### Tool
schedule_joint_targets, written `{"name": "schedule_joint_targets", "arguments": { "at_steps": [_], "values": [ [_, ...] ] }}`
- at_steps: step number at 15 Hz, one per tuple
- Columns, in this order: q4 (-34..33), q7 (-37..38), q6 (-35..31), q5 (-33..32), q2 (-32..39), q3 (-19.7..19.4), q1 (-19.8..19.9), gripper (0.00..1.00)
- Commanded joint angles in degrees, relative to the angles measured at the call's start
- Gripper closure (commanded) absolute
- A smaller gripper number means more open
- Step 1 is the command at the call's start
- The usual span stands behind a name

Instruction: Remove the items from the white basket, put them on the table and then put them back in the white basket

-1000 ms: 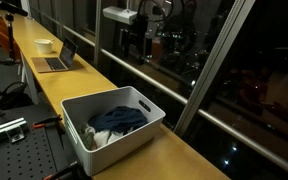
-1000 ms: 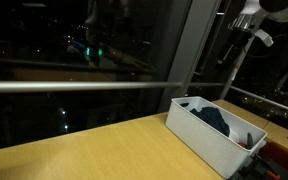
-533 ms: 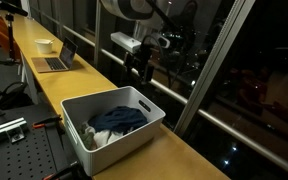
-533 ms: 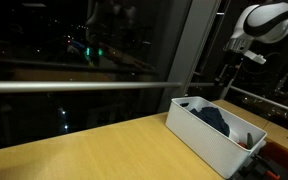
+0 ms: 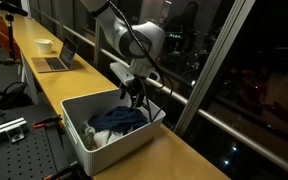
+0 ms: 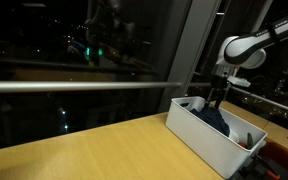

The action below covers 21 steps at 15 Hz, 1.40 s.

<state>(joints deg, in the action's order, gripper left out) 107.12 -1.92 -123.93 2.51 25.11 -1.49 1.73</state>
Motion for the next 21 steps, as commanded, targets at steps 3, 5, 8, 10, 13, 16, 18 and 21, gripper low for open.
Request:
{"name": "schedule_joint_targets", "arguments": {
  "at_steps": [3, 5, 8, 10, 13, 16, 18, 21],
  "values": [
    [3.19, 2.73, -8.74, 0.29, 5.98, 0.00, 0.03, 0.00],
    [4.74, 3.87, -12.32, -0.30, 8.31, -0.24, -0.47, 0.00],
    [7.74, 5.41, -17.36, -0.84, 11.21, -0.55, -1.26, 0.00],
    [9.35, 6.16, -19.79, -0.80, 13.30, -0.73, -1.51, 0.00],
    [11.60, 7.05, -21.80, -0.64, 12.93, -1.01, -1.67, 0.26],
    [13.38, 7.82, -21.26, -0.24, 9.06, -0.93, -1.56, 0.47],
    [14.74, 7.74, -20.51, 0.35, 5.75, -0.45, -1.16, 0.62],
    [17.00, 5.76, -19.22, 2.08, -0.01, 0.72, 0.45, 0.85]
  ]
}}
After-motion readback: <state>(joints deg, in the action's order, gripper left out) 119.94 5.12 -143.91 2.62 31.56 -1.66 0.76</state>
